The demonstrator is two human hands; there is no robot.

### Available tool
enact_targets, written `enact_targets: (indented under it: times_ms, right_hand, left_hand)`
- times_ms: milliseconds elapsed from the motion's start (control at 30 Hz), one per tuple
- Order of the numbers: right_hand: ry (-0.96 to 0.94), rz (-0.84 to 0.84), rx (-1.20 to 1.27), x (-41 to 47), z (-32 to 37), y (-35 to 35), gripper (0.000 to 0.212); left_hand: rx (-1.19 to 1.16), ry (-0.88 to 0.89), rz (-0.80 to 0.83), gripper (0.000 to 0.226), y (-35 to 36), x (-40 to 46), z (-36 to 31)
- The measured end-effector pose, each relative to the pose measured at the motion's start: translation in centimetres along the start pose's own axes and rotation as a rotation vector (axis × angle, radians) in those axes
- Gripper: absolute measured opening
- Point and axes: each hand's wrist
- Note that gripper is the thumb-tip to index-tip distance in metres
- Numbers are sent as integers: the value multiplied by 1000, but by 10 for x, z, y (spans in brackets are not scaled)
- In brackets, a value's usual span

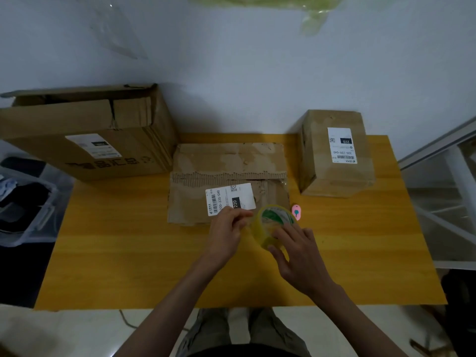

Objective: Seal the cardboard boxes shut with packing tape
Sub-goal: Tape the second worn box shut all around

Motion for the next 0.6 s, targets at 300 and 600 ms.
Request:
enact_targets:
  times_ms: [300, 600]
  right_hand:
    - [49, 100, 16, 6, 14, -3, 15]
    - [105, 159, 75, 9, 12, -13, 18]
  left_hand:
    - [-58, -21, -15, 24, -6, -6, 12]
    - [-366, -152, -44, 10, -10, -11, 0]
Point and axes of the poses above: each hand's wrist, its own x-axis towards the middle knuckle, its own y-axis out of the palm, z = x × y, and after that the axes turned 11 degrees about -x, right-handed
